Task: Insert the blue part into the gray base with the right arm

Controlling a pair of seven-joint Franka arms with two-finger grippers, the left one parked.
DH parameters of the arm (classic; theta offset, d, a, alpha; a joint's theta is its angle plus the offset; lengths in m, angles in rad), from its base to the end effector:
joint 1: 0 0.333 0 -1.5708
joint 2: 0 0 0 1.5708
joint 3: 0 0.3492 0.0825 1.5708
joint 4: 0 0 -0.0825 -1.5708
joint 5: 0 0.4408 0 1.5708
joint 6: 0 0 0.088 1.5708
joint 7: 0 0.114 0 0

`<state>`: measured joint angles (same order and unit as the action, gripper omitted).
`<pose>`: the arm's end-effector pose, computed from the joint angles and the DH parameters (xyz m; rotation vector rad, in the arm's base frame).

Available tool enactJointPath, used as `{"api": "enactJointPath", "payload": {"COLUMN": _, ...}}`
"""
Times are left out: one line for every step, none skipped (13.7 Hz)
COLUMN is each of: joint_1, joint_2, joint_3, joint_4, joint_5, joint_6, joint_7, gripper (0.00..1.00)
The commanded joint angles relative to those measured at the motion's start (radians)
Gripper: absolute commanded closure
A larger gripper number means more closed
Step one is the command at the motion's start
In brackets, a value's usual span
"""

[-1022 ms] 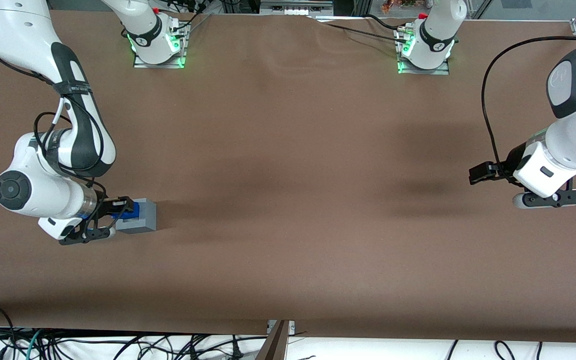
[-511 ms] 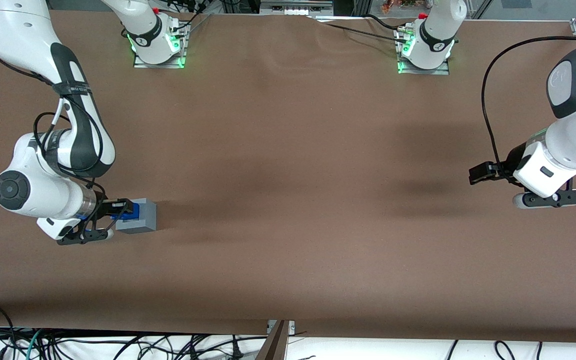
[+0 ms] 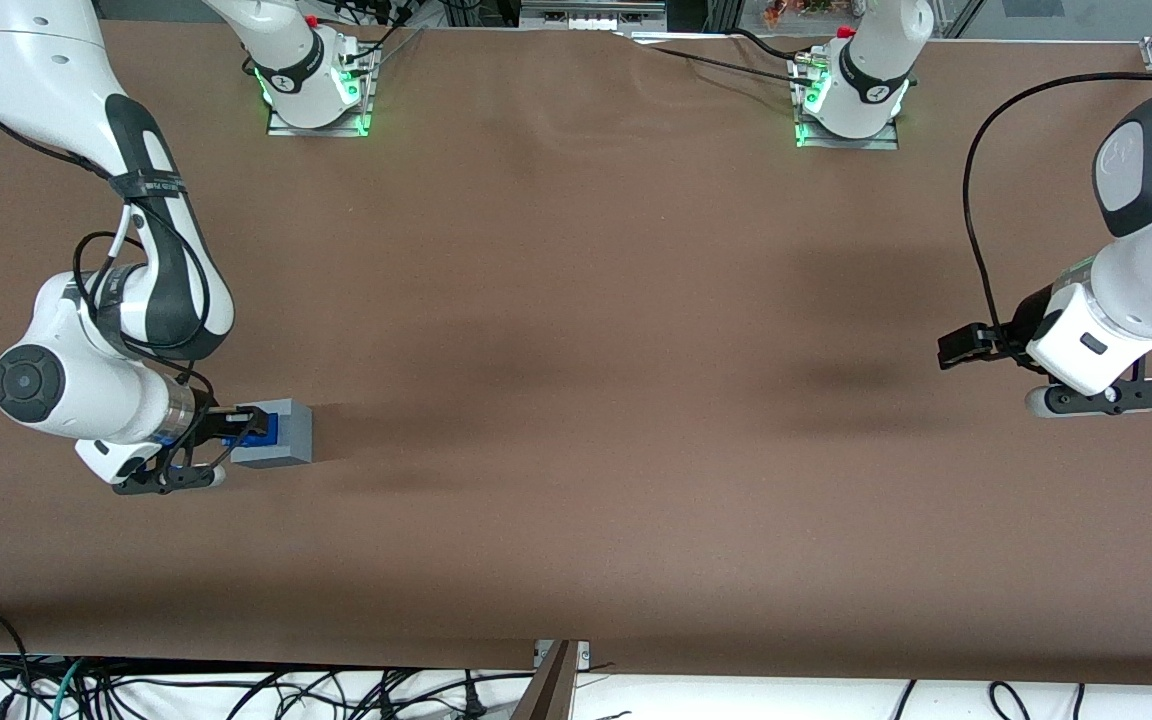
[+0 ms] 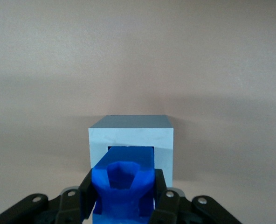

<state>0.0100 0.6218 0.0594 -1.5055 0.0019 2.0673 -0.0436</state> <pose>0.7680 0.0465 0.2876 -3.1004 -0.1582 0.0923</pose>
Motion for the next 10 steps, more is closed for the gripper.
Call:
{"api": "enactJointPath", "payload": {"joint_1": -0.008, "joint_2": 0.026, "joint_3": 0.011, "joint_4": 0.013, "joint_5": 0.006, "joint_6": 0.030, "joint_7": 0.020, "gripper": 0.01}}
{"api": "enactJointPath", "payload": {"joint_1": -0.007, "joint_2": 0.018, "joint_3": 0.011, "joint_4": 0.013, "joint_5": 0.006, "joint_6": 0.024, "joint_7": 0.027, "gripper": 0.01}}
{"api": "enactJointPath", "payload": {"joint_1": -0.002, "joint_2": 0.013, "joint_3": 0.011, "joint_4": 0.014, "joint_5": 0.006, "joint_6": 0.020, "joint_7": 0.036, "gripper": 0.01}}
{"api": "enactJointPath", "payload": {"joint_1": -0.001, "joint_2": 0.000, "joint_3": 0.013, "joint_4": 0.014, "joint_5": 0.006, "joint_6": 0.019, "joint_7": 0.036, "gripper": 0.01}}
{"api": "enactJointPath", "payload": {"joint_1": -0.001, "joint_2": -0.010, "joint_3": 0.013, "joint_4": 0.013, "joint_5": 0.006, "joint_6": 0.016, "joint_7": 0.036, "gripper": 0.01}}
{"api": "enactJointPath", "payload": {"joint_1": -0.001, "joint_2": -0.019, "joint_3": 0.013, "joint_4": 0.013, "joint_5": 0.006, "joint_6": 0.002, "joint_7": 0.036, "gripper": 0.01}}
{"api": "enactJointPath", "payload": {"joint_1": -0.001, "joint_2": -0.034, "joint_3": 0.014, "joint_4": 0.013, "joint_5": 0.006, "joint_6": -0.012, "joint_7": 0.034, "gripper": 0.01}}
{"api": "enactJointPath", "payload": {"joint_1": -0.001, "joint_2": -0.057, "joint_3": 0.017, "joint_4": 0.014, "joint_5": 0.003, "joint_6": -0.038, "joint_7": 0.036, "gripper": 0.01}}
{"api": "enactJointPath", "payload": {"joint_1": 0.001, "joint_2": -0.091, "joint_3": 0.019, "joint_4": 0.014, "joint_5": 0.004, "joint_6": -0.067, "joint_7": 0.036, "gripper": 0.01}}
{"api": "enactJointPath", "payload": {"joint_1": 0.001, "joint_2": -0.128, "joint_3": 0.022, "joint_4": 0.013, "joint_5": 0.004, "joint_6": -0.091, "joint_7": 0.036, "gripper": 0.01}}
